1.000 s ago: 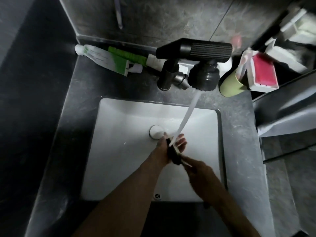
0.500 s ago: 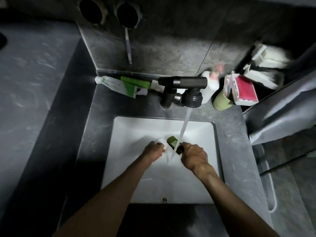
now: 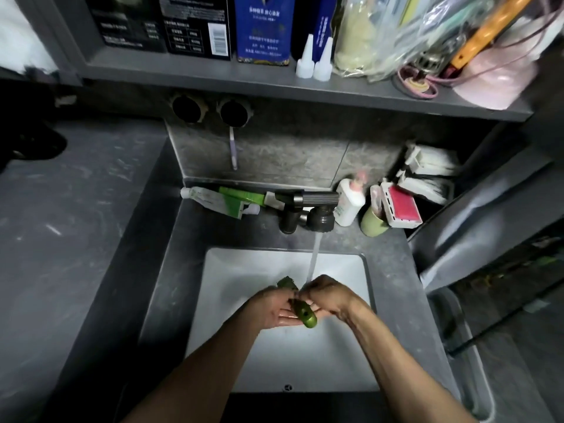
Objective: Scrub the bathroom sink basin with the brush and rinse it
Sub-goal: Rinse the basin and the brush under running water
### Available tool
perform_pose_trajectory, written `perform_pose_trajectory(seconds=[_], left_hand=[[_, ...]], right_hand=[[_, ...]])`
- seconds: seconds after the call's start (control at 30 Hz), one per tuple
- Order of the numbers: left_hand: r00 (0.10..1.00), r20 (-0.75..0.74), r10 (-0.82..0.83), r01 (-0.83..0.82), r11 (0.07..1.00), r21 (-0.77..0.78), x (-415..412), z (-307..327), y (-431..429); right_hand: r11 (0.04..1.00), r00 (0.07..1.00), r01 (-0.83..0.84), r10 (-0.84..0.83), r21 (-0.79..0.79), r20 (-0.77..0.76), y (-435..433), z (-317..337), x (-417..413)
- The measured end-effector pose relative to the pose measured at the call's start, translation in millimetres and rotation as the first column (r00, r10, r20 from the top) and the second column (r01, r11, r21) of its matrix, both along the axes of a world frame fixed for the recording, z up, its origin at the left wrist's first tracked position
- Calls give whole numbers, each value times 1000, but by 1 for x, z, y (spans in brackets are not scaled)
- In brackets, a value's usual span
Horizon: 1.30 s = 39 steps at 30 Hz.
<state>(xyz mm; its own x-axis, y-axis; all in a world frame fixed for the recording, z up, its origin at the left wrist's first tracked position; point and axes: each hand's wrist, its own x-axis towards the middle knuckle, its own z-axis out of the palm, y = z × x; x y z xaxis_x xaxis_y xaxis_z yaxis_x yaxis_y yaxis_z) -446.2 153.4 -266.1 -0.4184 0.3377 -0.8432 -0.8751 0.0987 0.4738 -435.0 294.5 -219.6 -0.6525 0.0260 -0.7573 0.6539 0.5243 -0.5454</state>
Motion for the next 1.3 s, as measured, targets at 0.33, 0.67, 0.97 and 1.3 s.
perform_pose_trajectory(seconds=[0.33,0.67,0.97,1.3], left_hand=[[949,-159,-272,229,942,-245,-30,28,-2],[646,-123,-754,450,506,-736,-4,22,-35],[798,-299,-523,441,845,-302,53,-1,16],[124,-674,-728,-223,642,-734,22,12,-35]], right_hand=[[965,922,264,-249,9,-297,46,1,-94],[977,935,205,-179,54,-307,43,3,-64],[861,879,468,-430,-199,206,-9,-41,50],[826,888,-26,278,563,-367,19,-21,70]])
